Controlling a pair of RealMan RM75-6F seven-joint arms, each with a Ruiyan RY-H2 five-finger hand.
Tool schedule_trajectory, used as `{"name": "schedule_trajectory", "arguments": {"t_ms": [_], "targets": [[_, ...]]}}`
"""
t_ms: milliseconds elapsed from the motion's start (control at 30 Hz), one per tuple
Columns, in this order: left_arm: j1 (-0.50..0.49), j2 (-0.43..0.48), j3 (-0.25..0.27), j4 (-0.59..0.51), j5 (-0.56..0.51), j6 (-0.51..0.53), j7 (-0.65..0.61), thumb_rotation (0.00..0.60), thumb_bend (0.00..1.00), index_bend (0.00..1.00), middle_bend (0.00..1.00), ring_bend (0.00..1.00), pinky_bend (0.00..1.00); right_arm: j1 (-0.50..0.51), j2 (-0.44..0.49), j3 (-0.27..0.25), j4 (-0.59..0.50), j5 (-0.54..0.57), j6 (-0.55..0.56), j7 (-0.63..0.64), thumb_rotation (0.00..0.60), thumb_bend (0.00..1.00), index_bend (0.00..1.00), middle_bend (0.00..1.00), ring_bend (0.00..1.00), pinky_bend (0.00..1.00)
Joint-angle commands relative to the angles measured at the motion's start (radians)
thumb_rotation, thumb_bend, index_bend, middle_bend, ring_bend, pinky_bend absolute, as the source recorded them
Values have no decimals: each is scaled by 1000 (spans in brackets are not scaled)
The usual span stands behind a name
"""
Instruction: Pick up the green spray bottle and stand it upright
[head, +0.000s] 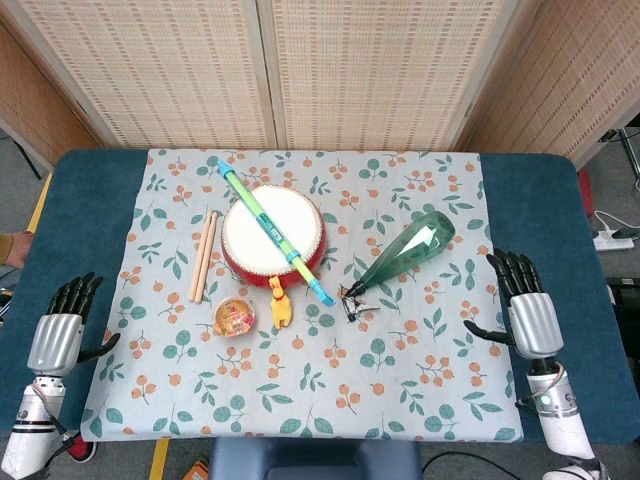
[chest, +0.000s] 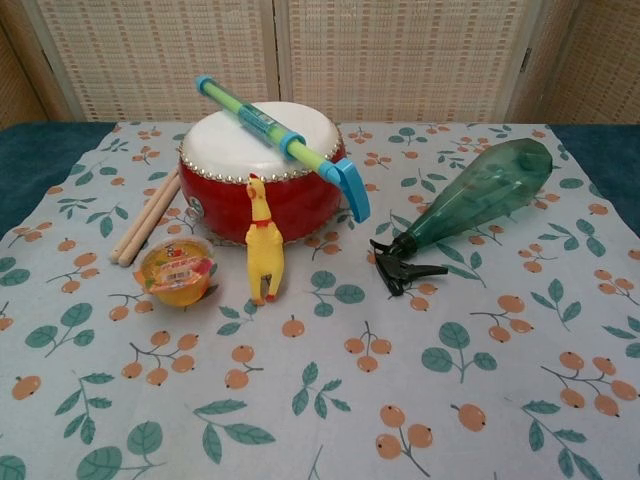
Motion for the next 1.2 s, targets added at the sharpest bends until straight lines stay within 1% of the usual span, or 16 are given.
{"name": "schedule_trajectory", "arguments": {"t_ms": [33,133,267,333,400,467,533,567,600,633,667,733,800,900,1067,1200], "targets": [[-1,-2,0,0,7,7,-8,600,186,0,0,0,80,5,0,1,-3,5,-10,-16,600,0,0,36,0,0],[-2,-1,4,-1,11,6,-6,600,185,0,0,0,81,13,-1,3,-6,8,-22,-32,600,0,0,36,0,0],[-2,2,4,-8,18,16,-12,600,185,0,0,0,80,24,4,-3,-31,-16,-20,-61,600,0,0,36,0,0],[-4,4,3,-12,22,19,-12,600,185,0,0,0,80,36,16,6,-54,-26,-18,-94,600,0,1,36,0,0],[-7,5,6,-11,26,15,-13,600,186,0,0,0,80,54,30,27,-80,-19,-30,-136,600,0,7,36,0,0],[-9,5,8,-11,27,11,-16,600,186,0,0,0,81,72,38,44,-93,-10,-47,-165,600,0,25,42,0,0],[-9,5,8,-11,27,10,-15,600,186,0,0,0,81,75,39,46,-95,-8,-50,-169,600,0,50,58,0,0],[-10,5,8,-12,27,8,-15,600,185,0,0,0,81,82,40,51,-95,-5,-57,-178,600,0,94,88,0,4],[-12,6,10,-12,27,3,-15,600,185,0,0,0,81,147,39,70,-44,-26,-117,-245,600,0,133,117,0,11],[-12,6,9,-12,27,3,-16,600,185,0,0,0,81,191,30,81,-1,-28,-168,-264,600,0,206,173,5,36],[-12,6,9,-12,27,5,-18,600,185,0,0,0,81,221,24,85,28,-31,-203,-260,600,0,242,202,14,57],[-11,7,10,-15,30,11,-21,600,186,0,0,0,81,281,16,77,76,-39,-291,-231,600,0,312,259,42,107],[-11,8,11,-16,31,9,-22,600,186,0,0,0,81,336,10,66,104,-29,-397,-232,600,0,327,273,46,114],[-10,10,13,-18,30,8,-24,600,185,0,0,0,81,399,-23,68,140,-3,-496,-300,600,0,325,276,46,117],[-5,10,9,-3,19,8,-46,600,185,0,0,0,81,482,-102,72,202,16,-572,-386,600,0,309,281,46,117],[-3,12,8,7,17,7,-71,600,185,0,0,0,81,536,-147,72,238,32,-625,-468,600,0,295,281,45,112]]}}
